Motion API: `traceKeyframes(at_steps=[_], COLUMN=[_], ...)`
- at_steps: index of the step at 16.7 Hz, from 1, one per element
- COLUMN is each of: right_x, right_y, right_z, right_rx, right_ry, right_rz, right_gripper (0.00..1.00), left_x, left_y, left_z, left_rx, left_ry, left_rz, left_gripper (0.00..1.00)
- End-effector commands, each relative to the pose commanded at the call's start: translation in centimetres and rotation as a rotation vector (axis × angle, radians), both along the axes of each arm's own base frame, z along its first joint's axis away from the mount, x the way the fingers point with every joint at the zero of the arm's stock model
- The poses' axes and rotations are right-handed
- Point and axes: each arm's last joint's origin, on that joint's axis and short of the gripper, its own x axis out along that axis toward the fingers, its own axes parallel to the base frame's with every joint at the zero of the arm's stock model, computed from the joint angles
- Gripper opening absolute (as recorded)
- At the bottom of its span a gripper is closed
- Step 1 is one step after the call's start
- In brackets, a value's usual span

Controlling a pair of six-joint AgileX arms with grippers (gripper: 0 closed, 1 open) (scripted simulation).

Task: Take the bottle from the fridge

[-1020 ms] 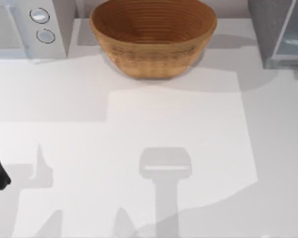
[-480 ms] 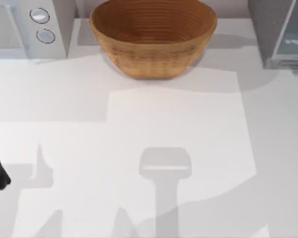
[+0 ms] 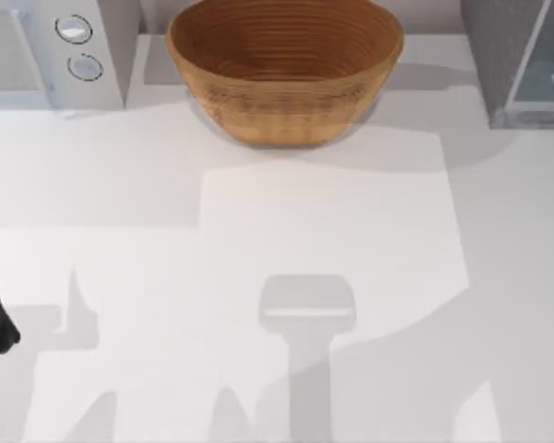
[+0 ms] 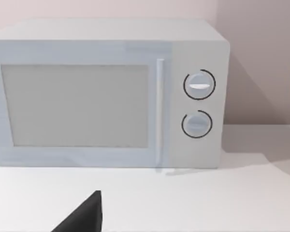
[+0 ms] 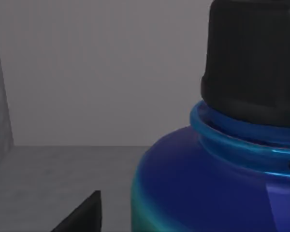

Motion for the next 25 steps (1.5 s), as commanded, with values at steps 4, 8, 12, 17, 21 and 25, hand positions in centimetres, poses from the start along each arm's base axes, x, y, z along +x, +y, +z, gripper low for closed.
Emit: traceKeyframes(at_steps=[4,8,12,17,21,25], right_x=[0.03,0.03,0.03,0.03,0.03,0.03], right_y=[0.0,0.0,0.0,0.0,0.0,0.0], right_z=[0.01,0.01,0.01,0.01,0.01,0.01], right_rx=[0.0,0.0,0.0,0.0,0.0,0.0], right_ry=[0.0,0.0,0.0,0.0,0.0,0.0], right_rz=[0.0,0.0,0.0,0.0,0.0,0.0], right_gripper=[1.0,0.7,0.4,0.02,0.0,0.0], left_x=[0.0,0.0,0.0,0.0,0.0,0.0], left_y=[0.0,0.0,0.0,0.0,0.0,0.0], left_z=[0.0,0.0,0.0,0.0,0.0,0.0], left_rx=[0.0,0.0,0.0,0.0,0.0,0.0], left_ry=[0.0,0.0,0.0,0.0,0.0,0.0], left_rz=[0.0,0.0,0.0,0.0,0.0,0.0], left_gripper=[1.0,1.0,1.0,1.0,1.0,1.0])
